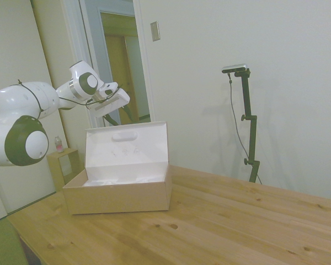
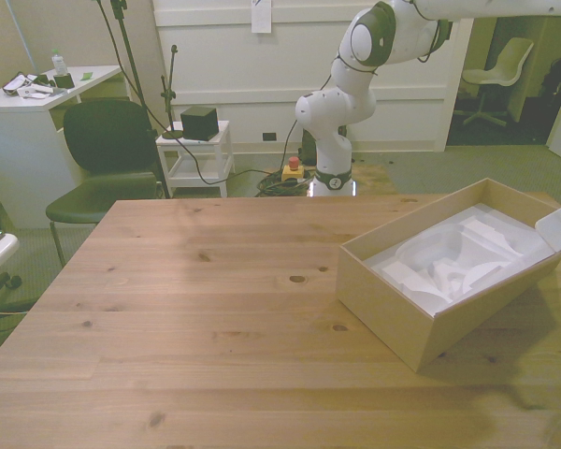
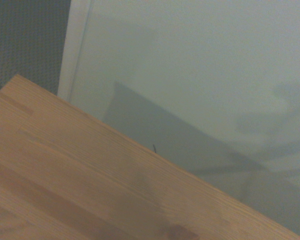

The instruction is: Close the box

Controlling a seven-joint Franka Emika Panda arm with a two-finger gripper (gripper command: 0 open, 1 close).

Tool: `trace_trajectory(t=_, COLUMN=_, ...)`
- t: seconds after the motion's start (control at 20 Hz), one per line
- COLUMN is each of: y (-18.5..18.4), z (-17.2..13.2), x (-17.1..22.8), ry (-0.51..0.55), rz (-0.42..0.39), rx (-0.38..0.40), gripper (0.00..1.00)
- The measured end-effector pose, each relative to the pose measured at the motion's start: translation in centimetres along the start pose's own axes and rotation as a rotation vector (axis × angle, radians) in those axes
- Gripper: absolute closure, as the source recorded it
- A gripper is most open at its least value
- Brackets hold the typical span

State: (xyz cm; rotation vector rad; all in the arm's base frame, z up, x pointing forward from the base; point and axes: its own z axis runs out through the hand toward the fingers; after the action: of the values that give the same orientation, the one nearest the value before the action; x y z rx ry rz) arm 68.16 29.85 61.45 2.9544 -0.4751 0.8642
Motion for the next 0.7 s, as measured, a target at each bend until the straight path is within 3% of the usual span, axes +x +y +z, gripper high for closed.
trace_trajectory(t=0.25, y=-0.2, z=0.8, x=-0.6, ry=-0.059, rz=0.014, rx=-0.049, gripper=0.00)
trace_trajectory(t=0.7, y=2.3, z=-4.5, x=-4.3, ry=-0.197, rz=0.190, rx=-0.139, gripper=0.00)
